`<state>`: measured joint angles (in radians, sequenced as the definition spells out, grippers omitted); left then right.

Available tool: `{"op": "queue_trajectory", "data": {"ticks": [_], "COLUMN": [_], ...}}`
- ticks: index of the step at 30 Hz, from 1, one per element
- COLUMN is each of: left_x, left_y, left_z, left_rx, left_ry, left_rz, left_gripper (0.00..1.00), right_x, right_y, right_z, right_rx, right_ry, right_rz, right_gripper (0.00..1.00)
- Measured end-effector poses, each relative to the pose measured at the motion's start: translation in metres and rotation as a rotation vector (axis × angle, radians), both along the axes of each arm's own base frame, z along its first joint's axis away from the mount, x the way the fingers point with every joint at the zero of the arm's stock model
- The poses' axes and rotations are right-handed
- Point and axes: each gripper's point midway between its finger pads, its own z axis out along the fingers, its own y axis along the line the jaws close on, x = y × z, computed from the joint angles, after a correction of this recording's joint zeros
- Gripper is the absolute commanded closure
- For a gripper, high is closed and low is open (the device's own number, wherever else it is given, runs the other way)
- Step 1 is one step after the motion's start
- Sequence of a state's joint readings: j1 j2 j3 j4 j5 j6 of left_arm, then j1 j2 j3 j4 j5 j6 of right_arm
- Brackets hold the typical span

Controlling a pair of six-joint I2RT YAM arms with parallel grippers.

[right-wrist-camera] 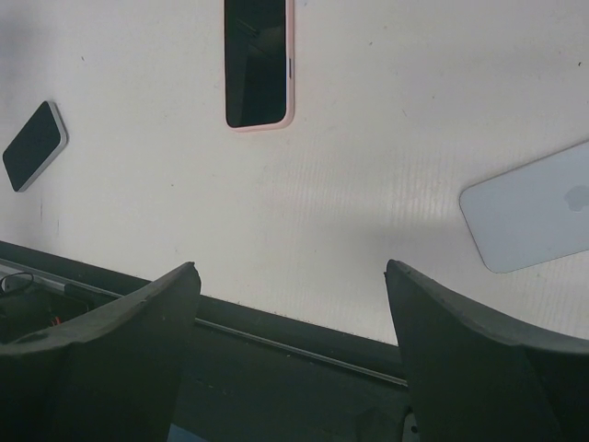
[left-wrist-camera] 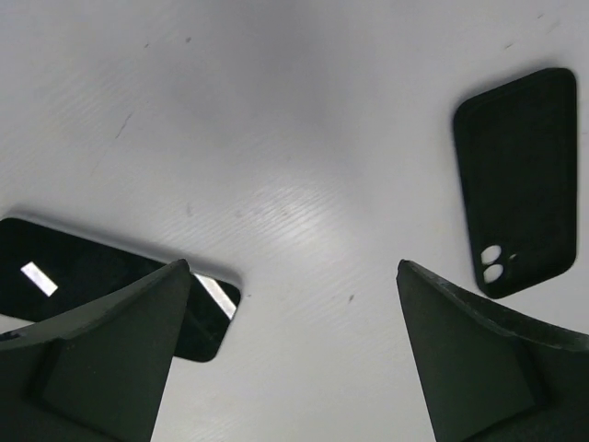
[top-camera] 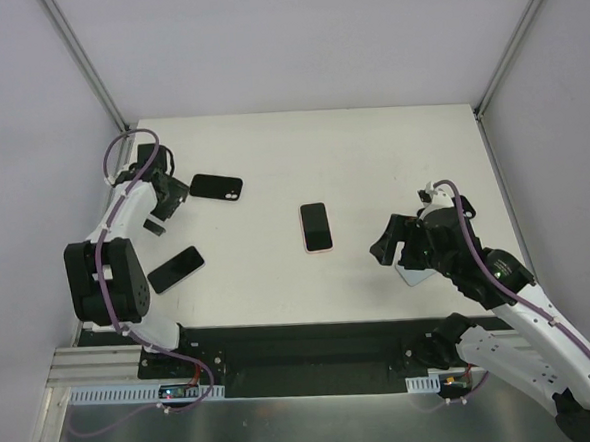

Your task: Put the phone into the phone case

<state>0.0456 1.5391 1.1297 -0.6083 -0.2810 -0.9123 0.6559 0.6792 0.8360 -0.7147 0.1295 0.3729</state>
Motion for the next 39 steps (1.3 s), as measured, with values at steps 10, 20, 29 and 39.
{"op": "queue_trajectory", "data": {"ticks": [10,20,29,39], "left_x": [0.084,0.156,0.164,0.162], "left_y": [-0.013,-0.02,-0.037,-0.048], "left_z": [-0.012,-0.026,-0.05,-0.054], "left_rx": [-0.087,0.047,0.013,-0.02], "left_ry": [0.024,0.048,0.094,0.087], "left_rz": [0.008,-0.329,-0.633,-0.738], "left_gripper": [0.22,0.22,0.27,0.38], "right_x": [0.0,0.0,0.001,0.002], "right_y": [0.0,-0.008,-0.011,-0.011], "right_z": [-0.001,-0.006,-0.009,-0.011], "right_rx": [-0.007,-0.047,-0.075,-0.089], "right_ry": [0.0,0.005,0.01,0.014], "right_rz": [0.004,-0.011,-0.014,-0.008], "right_gripper": [0.16,0.16,0.16,0.16]}}
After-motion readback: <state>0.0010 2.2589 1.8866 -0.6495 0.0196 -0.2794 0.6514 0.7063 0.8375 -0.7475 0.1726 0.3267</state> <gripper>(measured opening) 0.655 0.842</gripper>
